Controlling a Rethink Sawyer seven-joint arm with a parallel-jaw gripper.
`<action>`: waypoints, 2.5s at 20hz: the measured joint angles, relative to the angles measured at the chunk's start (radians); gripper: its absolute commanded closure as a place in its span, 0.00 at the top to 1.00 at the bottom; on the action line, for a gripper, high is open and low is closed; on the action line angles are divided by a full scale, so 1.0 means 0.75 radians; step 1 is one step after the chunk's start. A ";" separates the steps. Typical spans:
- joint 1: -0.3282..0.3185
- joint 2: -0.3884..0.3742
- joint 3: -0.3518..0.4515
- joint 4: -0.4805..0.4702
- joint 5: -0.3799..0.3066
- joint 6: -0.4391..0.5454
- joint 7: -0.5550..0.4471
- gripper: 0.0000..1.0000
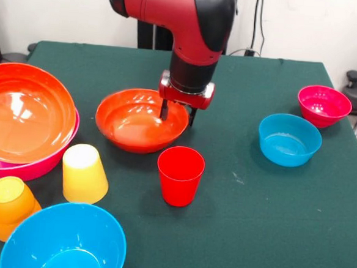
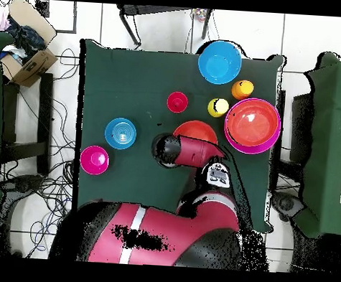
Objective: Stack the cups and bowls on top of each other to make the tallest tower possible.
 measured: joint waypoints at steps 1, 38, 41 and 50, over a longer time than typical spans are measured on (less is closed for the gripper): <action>0.001 0.003 0.000 -0.006 0.001 0.002 0.000 1.00; -0.287 -0.376 0.285 0.046 0.018 0.308 0.000 0.00; -0.323 -0.434 0.327 0.031 0.020 0.427 0.000 0.00; -0.344 -0.497 0.394 -0.105 0.017 0.665 0.000 0.00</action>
